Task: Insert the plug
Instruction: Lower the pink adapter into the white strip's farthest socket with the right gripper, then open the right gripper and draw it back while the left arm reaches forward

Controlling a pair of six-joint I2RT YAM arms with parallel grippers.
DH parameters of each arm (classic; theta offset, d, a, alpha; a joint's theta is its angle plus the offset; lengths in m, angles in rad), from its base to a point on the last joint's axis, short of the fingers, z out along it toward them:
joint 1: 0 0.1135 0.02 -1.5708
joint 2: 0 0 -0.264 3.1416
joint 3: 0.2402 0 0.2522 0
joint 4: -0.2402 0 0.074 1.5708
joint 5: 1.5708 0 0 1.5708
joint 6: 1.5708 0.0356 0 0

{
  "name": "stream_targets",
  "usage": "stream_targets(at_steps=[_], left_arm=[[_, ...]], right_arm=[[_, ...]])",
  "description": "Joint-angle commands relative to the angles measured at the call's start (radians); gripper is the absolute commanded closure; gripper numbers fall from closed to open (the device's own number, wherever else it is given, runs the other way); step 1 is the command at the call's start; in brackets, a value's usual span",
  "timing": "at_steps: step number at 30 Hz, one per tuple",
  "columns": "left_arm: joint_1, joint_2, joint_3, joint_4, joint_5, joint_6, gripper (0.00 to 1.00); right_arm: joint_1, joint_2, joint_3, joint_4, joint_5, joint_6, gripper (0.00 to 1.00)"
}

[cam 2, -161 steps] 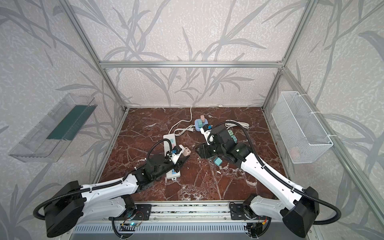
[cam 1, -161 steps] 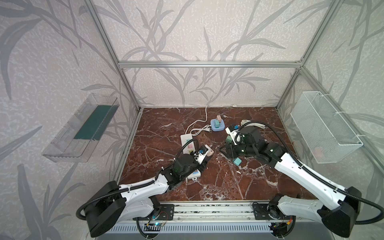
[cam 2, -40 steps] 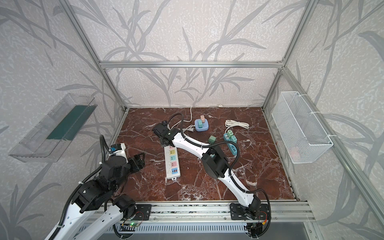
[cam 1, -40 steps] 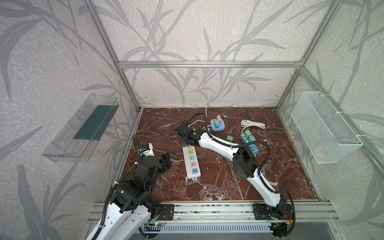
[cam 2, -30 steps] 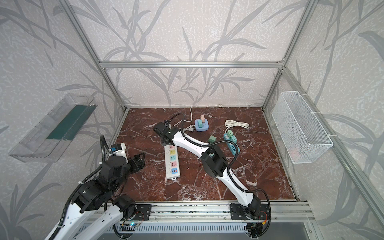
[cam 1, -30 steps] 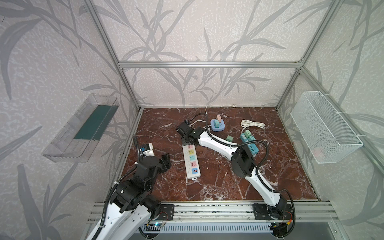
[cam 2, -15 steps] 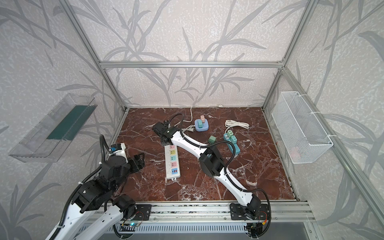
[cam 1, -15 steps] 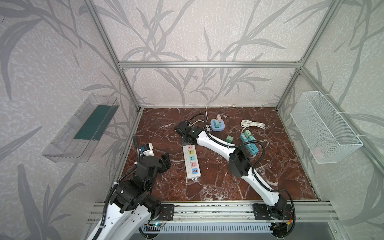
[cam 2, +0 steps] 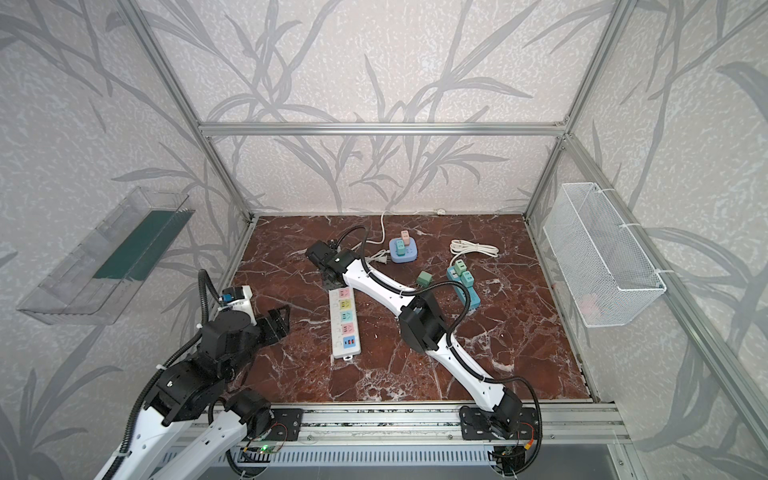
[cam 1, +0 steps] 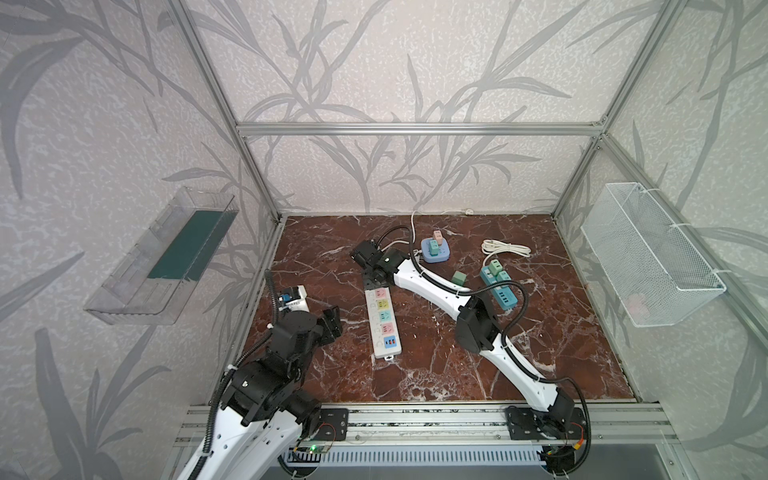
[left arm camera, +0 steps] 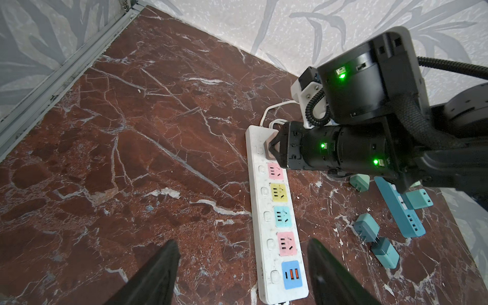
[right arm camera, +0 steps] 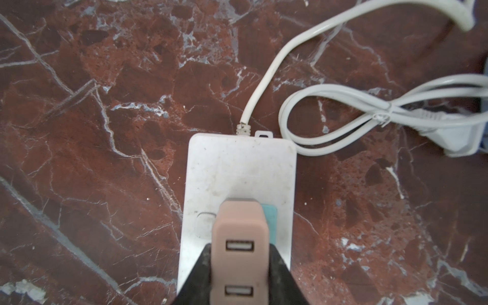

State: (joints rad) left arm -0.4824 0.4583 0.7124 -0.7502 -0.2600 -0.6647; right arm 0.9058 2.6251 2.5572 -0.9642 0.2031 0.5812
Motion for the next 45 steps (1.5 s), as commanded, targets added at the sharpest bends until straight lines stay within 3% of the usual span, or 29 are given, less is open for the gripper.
stream_targets(at_steps=[1, 4, 13, 31, 40, 45], left_arm=[[0.007, -0.017, -0.022, 0.027, 0.011, 0.005, 0.23], [0.009, -0.059, -0.034, 0.054, 0.032, 0.017, 0.21], [0.011, -0.054, -0.047, 0.087, 0.083, 0.039, 0.21], [0.012, 0.019, -0.061, 0.094, 0.073, 0.036, 0.21], [0.012, -0.017, -0.078, 0.125, 0.044, 0.066, 0.22], [0.013, -0.041, -0.086, 0.156, 0.084, 0.077, 0.22]], right_arm=[[-0.022, -0.022, 0.017, -0.081, -0.093, -0.048, 0.53], [-0.030, -0.068, 0.021, -0.065, -0.157, -0.108, 0.48], [-0.043, -0.186, -0.058, -0.061, -0.172, -0.215, 0.40], [-0.091, -0.074, -0.052, -0.016, -0.169, -0.230, 0.43], [-0.091, -0.093, -0.123, -0.004, -0.177, -0.216, 0.45], [-0.090, -0.138, -0.103, 0.010, -0.206, -0.222, 0.45]])
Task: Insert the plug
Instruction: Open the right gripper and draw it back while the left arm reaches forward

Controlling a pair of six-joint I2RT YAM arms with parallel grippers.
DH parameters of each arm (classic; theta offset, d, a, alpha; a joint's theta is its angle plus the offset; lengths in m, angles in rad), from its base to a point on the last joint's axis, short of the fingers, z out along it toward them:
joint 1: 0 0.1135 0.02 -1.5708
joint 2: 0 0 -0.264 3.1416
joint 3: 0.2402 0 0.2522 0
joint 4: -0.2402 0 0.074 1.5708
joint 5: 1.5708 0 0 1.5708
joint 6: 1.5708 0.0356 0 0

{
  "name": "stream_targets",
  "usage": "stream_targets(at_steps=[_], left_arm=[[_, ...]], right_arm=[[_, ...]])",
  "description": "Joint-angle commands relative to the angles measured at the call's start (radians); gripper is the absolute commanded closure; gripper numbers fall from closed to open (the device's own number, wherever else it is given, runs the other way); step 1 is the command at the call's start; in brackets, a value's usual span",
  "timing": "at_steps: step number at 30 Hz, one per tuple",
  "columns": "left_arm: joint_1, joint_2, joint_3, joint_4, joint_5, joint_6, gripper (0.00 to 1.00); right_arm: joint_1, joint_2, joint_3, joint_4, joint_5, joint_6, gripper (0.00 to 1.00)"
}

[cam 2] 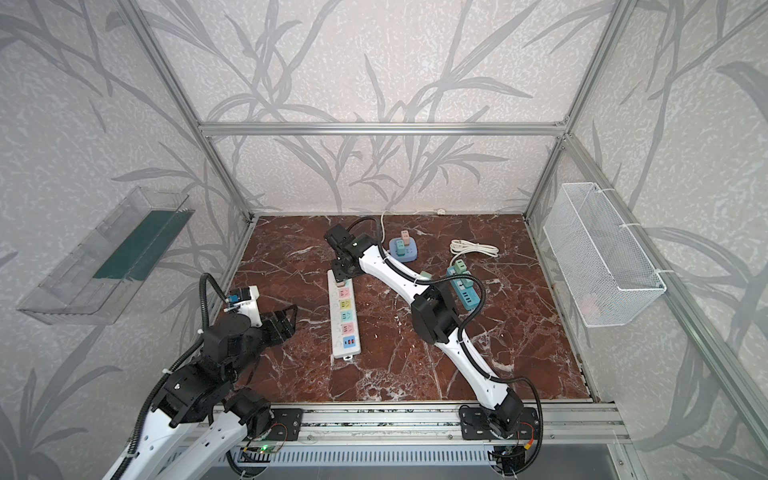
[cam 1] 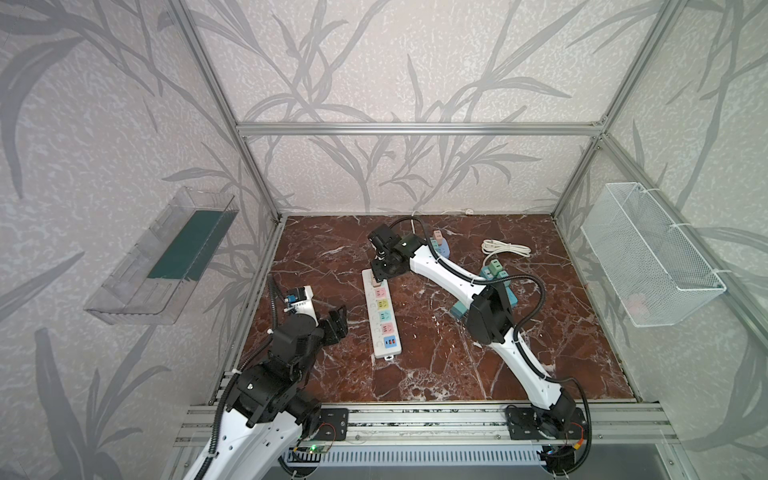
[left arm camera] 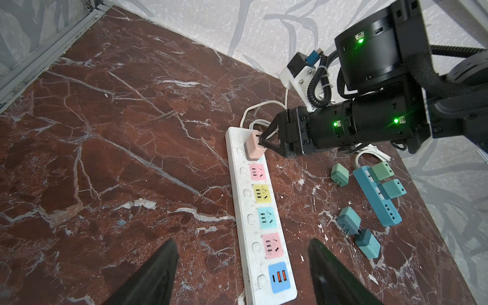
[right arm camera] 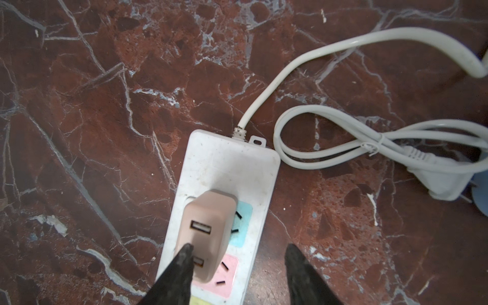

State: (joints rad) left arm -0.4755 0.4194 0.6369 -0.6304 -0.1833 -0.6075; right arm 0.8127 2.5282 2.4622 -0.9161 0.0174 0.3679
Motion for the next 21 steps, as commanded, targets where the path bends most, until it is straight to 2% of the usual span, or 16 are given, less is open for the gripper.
stream_targets(at_steps=[1, 4, 7, 9, 11, 15, 17, 21], left_arm=[[0.005, 0.006, -0.004, 0.039, 0.016, 0.020, 0.22], [0.006, 0.041, 0.016, 0.058, 0.039, 0.029, 0.22], [0.005, 0.076, 0.042, 0.091, 0.076, 0.046, 0.22], [0.005, 0.105, 0.055, 0.130, 0.156, 0.086, 0.23], [0.005, 0.146, 0.065, 0.181, 0.224, 0.109, 0.25], [0.004, 0.235, 0.100, 0.247, 0.268, 0.109, 0.27], [0.004, 0.290, 0.135, 0.273, 0.278, 0.113, 0.27], [0.003, 0.428, 0.258, 0.288, 0.301, 0.136, 0.28]], right_arm=[[0.003, -0.058, 0.001, -0.037, -0.024, -0.011, 0.44], [0.003, -0.127, -0.006, -0.026, -0.018, -0.020, 0.42], [0.003, -0.247, -0.112, 0.013, 0.007, -0.022, 0.39], [0.003, -0.357, -0.278, 0.090, 0.039, -0.007, 0.37], [0.000, -0.512, -0.521, 0.224, 0.087, 0.019, 0.36], [-0.040, -0.797, -1.006, 0.478, 0.181, 0.087, 0.34], [-0.105, -0.916, -1.200, 0.524, 0.150, 0.133, 0.33], [-0.227, -1.067, -1.444, 0.536, 0.099, 0.158, 0.33]])
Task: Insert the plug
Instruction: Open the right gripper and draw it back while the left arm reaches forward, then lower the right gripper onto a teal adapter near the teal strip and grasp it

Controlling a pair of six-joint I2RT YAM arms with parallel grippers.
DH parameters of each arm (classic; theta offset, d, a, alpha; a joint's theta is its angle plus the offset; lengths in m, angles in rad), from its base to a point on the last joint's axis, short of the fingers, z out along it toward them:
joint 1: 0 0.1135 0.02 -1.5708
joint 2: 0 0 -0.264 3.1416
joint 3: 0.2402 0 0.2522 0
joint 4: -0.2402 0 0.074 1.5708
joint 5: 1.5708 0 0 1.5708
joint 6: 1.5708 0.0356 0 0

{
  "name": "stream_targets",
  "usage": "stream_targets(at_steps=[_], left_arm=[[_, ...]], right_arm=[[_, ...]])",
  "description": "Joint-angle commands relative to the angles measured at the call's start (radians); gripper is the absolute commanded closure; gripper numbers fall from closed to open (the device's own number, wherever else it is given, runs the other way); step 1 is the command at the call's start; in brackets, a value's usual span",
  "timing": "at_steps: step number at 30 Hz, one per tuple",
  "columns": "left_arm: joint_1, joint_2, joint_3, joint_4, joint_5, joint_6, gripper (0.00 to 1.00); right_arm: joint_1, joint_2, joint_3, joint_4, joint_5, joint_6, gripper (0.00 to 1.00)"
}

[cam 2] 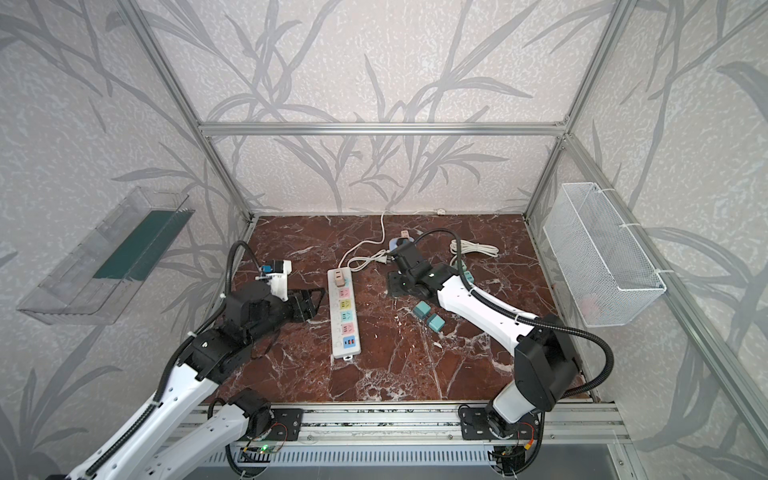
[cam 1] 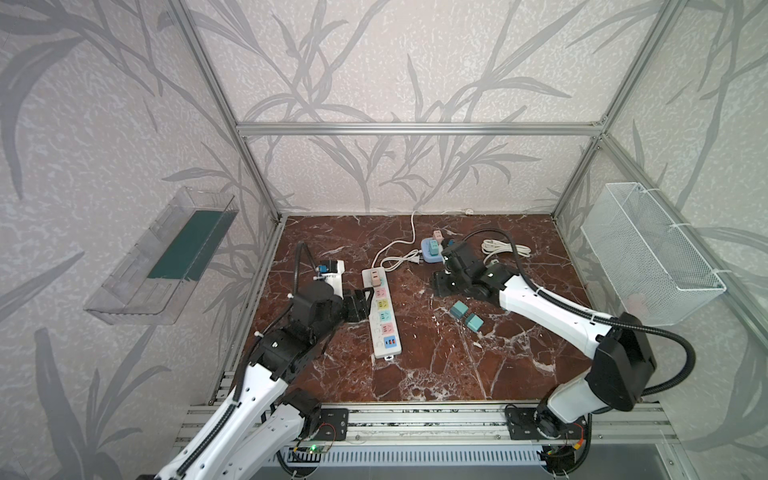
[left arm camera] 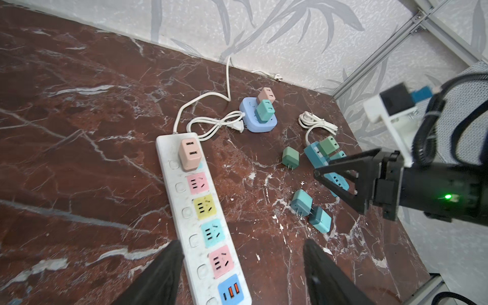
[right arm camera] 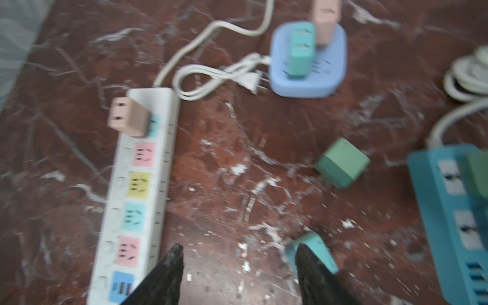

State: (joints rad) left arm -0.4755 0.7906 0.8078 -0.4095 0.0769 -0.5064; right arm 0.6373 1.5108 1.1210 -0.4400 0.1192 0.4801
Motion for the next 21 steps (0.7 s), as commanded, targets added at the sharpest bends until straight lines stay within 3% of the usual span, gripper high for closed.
stream_targets(at_steps=[1, 9, 14, 21], left_arm=[[0.002, 0.101, 0.129, 0.074, 0.051, 0.036, 0.27], [0.002, 0.395, 0.301, 0.213, 0.060, -0.034, 0.28], [0.006, 0.538, 0.346, 0.225, 0.097, -0.040, 0.28], [0.024, 0.633, 0.316, 0.204, 0.193, -0.020, 0.30]], right_arm=[[-0.078, -0.086, -0.152, 0.058, 0.004, 0.039, 0.33], [-0.184, -0.155, -0.290, 0.096, -0.054, 0.028, 0.32], [-0.193, -0.090, -0.283, 0.107, -0.117, 0.018, 0.32], [-0.194, 0.025, -0.242, 0.107, -0.196, -0.009, 0.32]])
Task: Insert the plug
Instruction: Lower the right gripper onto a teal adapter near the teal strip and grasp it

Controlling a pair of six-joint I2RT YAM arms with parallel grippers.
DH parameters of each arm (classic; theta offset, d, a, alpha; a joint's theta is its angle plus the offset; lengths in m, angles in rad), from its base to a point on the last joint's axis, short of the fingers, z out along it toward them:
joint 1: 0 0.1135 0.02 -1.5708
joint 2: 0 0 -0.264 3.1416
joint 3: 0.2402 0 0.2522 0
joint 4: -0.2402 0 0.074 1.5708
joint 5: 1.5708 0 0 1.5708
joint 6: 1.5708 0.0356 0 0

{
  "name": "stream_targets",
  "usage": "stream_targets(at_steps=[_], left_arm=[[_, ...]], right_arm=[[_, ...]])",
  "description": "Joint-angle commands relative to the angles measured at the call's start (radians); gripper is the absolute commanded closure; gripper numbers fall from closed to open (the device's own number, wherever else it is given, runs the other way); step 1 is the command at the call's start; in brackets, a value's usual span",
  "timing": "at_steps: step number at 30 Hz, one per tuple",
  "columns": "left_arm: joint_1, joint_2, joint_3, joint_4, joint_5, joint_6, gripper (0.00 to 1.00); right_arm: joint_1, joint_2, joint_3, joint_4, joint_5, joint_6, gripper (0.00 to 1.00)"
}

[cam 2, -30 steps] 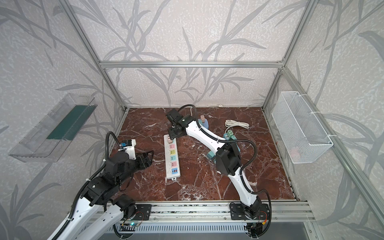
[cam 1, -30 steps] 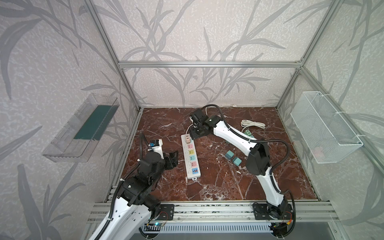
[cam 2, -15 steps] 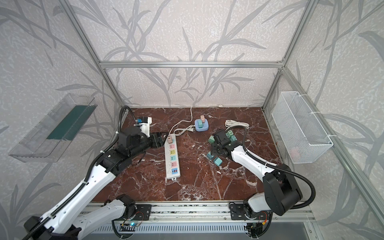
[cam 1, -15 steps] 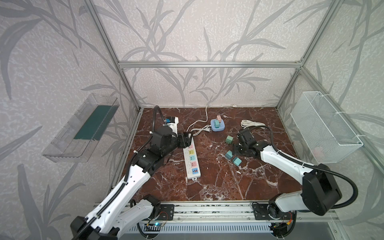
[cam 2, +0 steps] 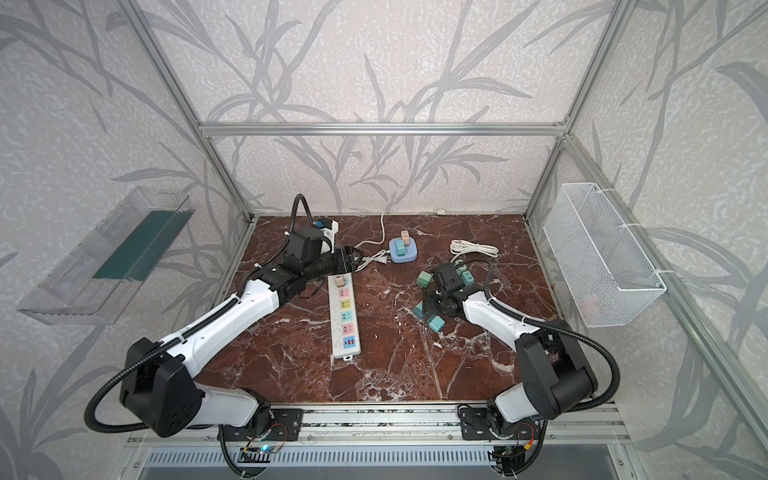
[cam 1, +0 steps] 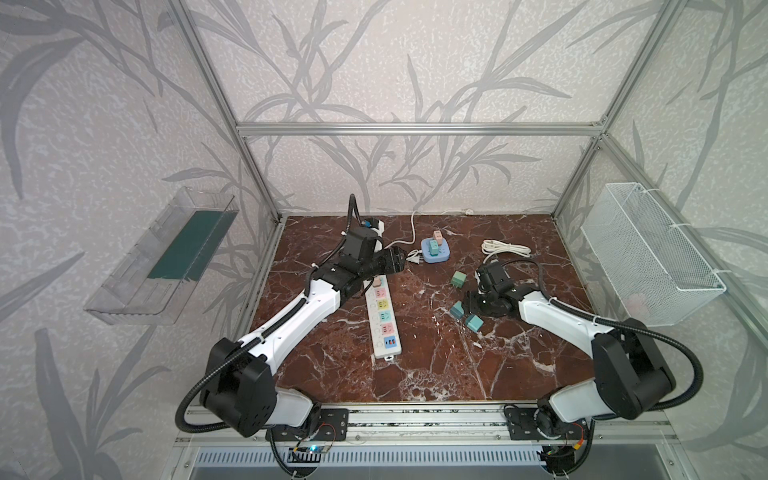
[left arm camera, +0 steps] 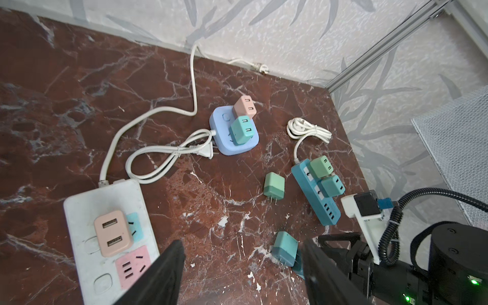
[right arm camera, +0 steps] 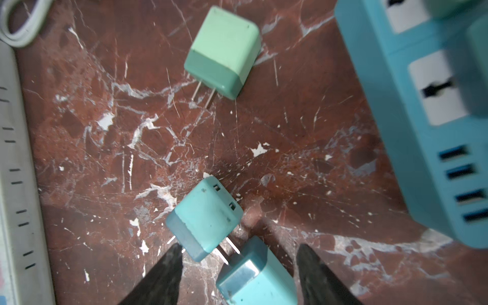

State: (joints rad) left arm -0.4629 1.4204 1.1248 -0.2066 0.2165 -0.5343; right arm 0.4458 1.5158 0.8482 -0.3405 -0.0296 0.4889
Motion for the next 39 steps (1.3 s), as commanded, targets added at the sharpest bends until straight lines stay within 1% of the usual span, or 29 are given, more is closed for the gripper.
stream_targets(at_steps=[1, 8, 12, 16, 20, 31, 37, 39], left_arm=[[0.013, 0.006, -0.007, -0.006, 0.056, 0.006, 0.30], [0.017, 0.003, -0.034, 0.005, 0.074, -0.013, 0.31], [0.017, 0.003, -0.039, 0.011, 0.087, -0.021, 0.31], [0.017, 0.006, -0.033, 0.005, 0.092, -0.026, 0.32], [0.017, 0.002, -0.034, -0.003, 0.081, -0.023, 0.34], [0.019, -0.016, -0.031, -0.010, 0.078, -0.019, 0.35], [0.019, -0.021, -0.031, -0.008, 0.083, -0.021, 0.35], [0.018, -0.021, -0.033, -0.005, 0.087, -0.023, 0.35]], right_arm=[[-0.003, 0.028, 0.029, 0.016, -0.052, -0.019, 0.32], [-0.002, 0.065, 0.025, 0.046, -0.078, -0.028, 0.32], [-0.001, 0.081, 0.032, 0.065, -0.114, -0.030, 0.32], [0.002, 0.087, 0.040, 0.090, -0.176, -0.011, 0.33], [0.028, 0.091, 0.056, 0.092, -0.198, 0.007, 0.34], [0.116, 0.154, 0.097, 0.106, -0.268, 0.085, 0.36], [0.128, 0.159, 0.115, 0.099, -0.264, 0.083, 0.36], [0.128, 0.148, 0.128, 0.078, -0.234, 0.073, 0.37]])
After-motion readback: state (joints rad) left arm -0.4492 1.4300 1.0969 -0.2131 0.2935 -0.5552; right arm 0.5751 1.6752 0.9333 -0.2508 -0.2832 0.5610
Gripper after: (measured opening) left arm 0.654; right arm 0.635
